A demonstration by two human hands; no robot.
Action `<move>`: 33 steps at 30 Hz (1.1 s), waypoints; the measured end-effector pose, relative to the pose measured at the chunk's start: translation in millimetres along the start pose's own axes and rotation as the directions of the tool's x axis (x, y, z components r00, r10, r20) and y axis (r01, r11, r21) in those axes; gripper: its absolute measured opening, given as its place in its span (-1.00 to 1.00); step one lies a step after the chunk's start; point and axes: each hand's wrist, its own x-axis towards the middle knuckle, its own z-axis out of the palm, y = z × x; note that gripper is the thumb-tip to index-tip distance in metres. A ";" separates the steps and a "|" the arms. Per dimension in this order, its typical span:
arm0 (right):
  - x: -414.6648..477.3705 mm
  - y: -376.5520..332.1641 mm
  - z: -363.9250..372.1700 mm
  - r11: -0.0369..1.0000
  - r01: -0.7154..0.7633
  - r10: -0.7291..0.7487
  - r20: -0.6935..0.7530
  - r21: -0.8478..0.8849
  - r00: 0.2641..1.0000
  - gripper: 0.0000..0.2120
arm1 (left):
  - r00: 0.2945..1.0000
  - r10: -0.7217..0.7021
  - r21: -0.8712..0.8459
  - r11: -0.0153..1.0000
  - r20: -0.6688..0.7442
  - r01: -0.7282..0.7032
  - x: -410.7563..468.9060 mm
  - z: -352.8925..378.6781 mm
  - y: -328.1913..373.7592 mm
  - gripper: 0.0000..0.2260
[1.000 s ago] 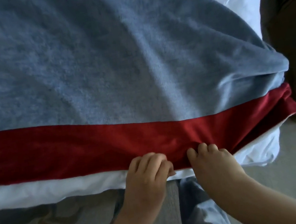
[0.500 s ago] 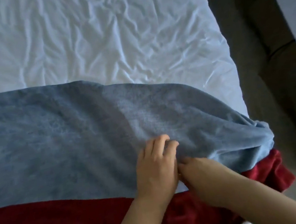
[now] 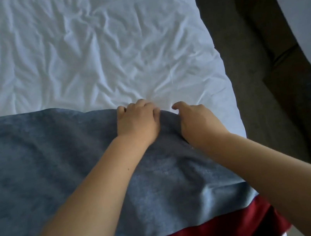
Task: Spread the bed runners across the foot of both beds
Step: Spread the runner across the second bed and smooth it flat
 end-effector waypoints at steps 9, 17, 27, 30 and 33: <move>-17.4 -13.6 5.6 0.983 0.021 0.004 0.133 -0.185 0.991 -0.68 | 0.993 -0.031 -0.125 0.991 0.113 0.046 -30.7 -11.1 -10.0 -0.78; -47.3 -22.5 29.7 0.971 0.049 0.030 0.320 -0.234 0.947 -0.65 | 0.967 0.087 -0.081 0.994 0.238 -0.069 -73.2 1.8 -18.7 -0.77; -69.6 -30.4 53.8 0.978 0.090 -0.007 0.404 -0.186 0.915 -0.68 | 0.965 0.142 -0.065 0.989 0.220 -0.131 -94.0 14.1 -33.3 -0.81; -66.3 -25.6 51.5 0.997 -0.080 0.069 0.467 0.004 0.881 -0.73 | 0.985 0.131 -0.102 0.988 0.116 -0.119 -106.1 18.1 -42.1 -0.64; -66.6 -25.5 57.0 0.967 -0.213 0.138 0.416 0.139 0.899 -0.84 | 0.987 0.147 -0.147 0.980 0.065 -0.136 -115.5 17.1 -54.6 -0.73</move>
